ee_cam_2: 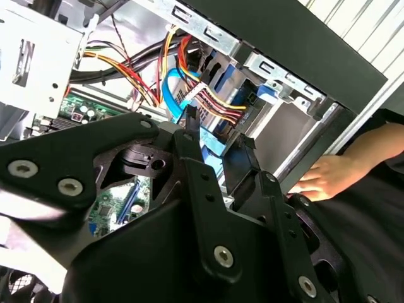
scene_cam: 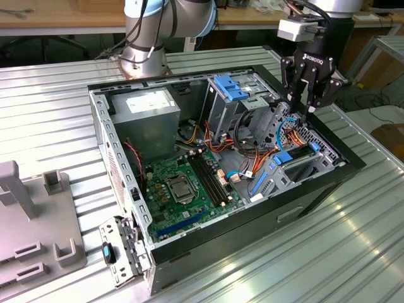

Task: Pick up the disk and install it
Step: 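Insert the second disk wire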

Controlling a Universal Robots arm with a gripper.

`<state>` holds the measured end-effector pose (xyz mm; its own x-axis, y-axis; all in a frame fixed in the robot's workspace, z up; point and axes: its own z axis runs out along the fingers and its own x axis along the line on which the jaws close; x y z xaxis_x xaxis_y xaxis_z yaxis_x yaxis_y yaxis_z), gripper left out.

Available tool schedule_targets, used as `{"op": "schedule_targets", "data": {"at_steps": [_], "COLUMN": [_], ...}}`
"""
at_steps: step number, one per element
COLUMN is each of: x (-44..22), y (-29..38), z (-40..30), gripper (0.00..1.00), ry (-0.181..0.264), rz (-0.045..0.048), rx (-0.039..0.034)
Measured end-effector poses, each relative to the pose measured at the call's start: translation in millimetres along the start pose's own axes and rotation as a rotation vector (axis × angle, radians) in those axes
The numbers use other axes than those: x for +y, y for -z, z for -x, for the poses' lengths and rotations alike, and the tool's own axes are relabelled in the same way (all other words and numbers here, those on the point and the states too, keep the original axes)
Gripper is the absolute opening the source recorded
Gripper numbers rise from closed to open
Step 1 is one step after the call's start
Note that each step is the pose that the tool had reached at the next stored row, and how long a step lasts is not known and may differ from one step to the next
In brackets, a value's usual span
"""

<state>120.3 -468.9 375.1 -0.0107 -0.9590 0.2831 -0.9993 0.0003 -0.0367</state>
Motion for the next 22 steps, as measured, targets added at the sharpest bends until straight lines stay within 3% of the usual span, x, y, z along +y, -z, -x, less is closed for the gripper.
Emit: {"op": "schedule_targets", "data": {"at_steps": [3, 14, 16, 18, 22], "x": [0.1, 0.0, -1.1, -3.7, -10.5], "y": [-2.1, -2.2, -1.8, -1.4, -1.5], "z": [1.2, 1.3, 2.1, 3.9, 5.9], "gripper": [0.42, 0.42, 0.42, 0.42, 0.42], "ry": [0.003, 0.003, 0.008, 0.012, 0.006], "rz": [0.0082, 0.0084, 0.0236, 0.0404, 0.0480], "rx": [0.0065, 0.0188, 0.0299, 0.0357, 0.0387]}}
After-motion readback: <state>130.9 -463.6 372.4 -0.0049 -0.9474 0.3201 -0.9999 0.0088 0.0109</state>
